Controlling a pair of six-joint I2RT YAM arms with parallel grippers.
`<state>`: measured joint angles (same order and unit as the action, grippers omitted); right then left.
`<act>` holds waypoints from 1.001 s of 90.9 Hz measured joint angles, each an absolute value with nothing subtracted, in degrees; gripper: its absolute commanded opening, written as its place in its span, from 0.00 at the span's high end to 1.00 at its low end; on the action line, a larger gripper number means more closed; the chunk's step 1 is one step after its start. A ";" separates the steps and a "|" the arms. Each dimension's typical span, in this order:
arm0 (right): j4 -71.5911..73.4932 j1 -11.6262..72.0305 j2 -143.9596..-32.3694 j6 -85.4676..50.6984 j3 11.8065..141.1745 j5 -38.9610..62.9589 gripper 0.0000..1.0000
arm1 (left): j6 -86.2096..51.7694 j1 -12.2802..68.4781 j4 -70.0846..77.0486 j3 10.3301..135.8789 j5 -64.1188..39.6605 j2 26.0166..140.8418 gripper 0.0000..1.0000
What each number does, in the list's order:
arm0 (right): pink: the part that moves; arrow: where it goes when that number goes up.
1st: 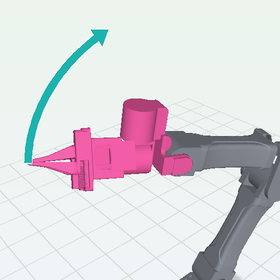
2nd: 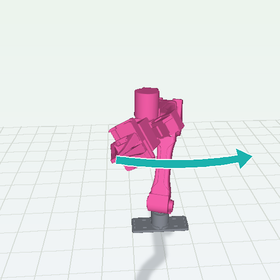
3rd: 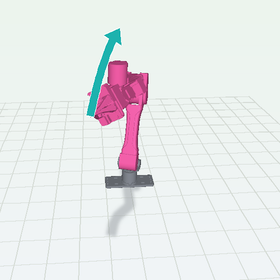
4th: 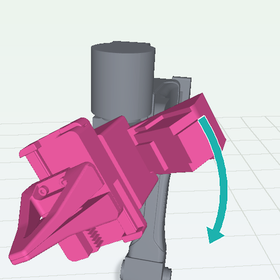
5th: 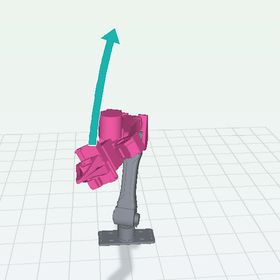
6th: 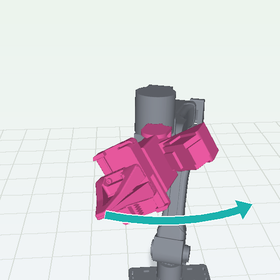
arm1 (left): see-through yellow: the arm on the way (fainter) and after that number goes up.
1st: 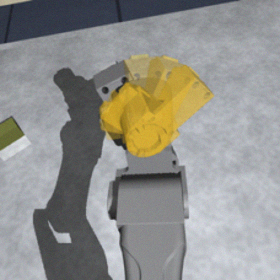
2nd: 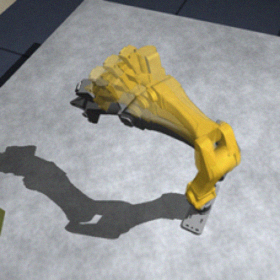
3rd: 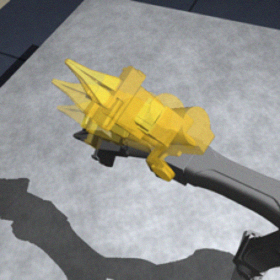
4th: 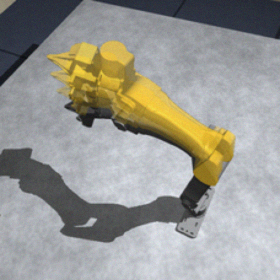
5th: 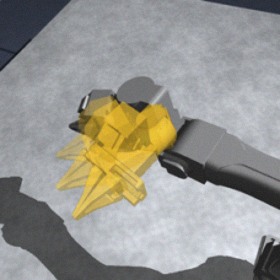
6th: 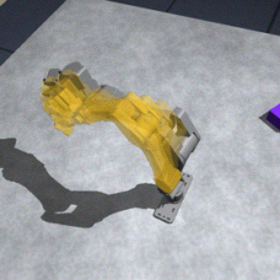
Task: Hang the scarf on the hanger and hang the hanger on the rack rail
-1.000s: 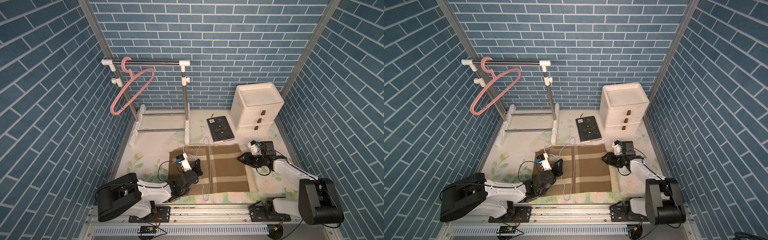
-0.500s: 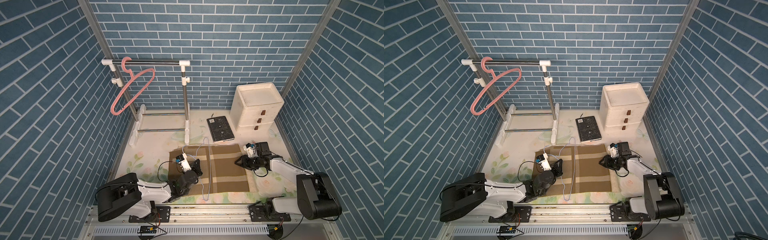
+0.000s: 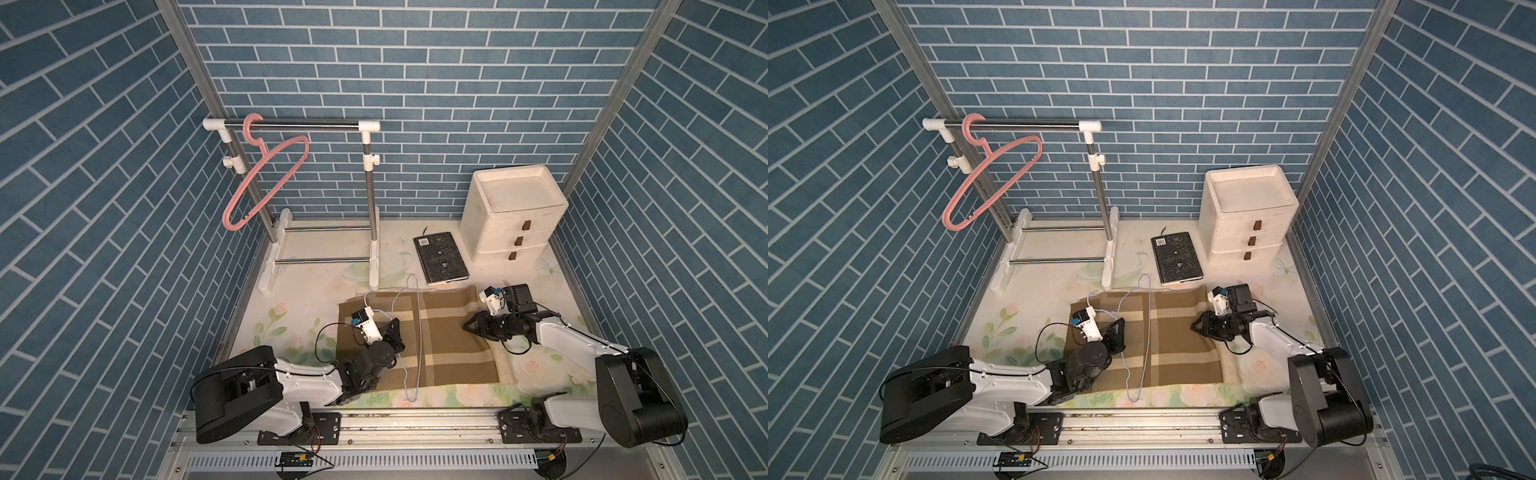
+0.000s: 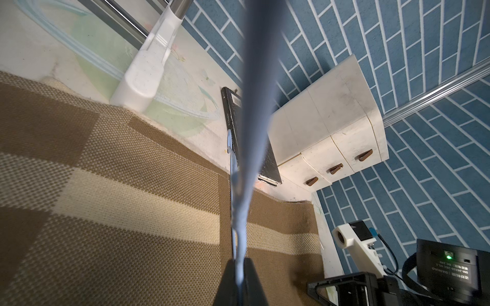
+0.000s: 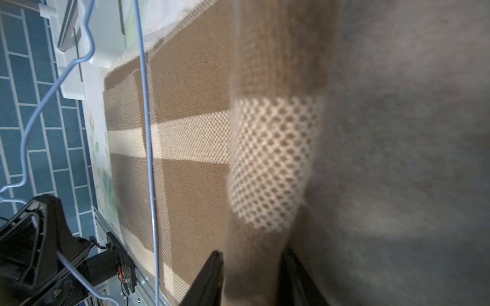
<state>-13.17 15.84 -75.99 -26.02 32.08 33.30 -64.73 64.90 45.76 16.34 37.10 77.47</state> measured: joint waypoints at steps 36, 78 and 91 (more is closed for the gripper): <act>-9.47 19.14 -73.71 -31.00 31.68 38.09 1.00 | -64.73 64.90 45.76 16.34 37.10 77.47 1.00; 25.15 39.59 -80.20 -64.71 33.26 37.93 1.00 | -64.73 64.90 46.26 16.10 37.06 77.47 1.00; 28.38 42.13 -84.33 -68.16 34.06 34.54 1.00 | -64.71 64.90 46.89 15.99 37.04 77.47 1.00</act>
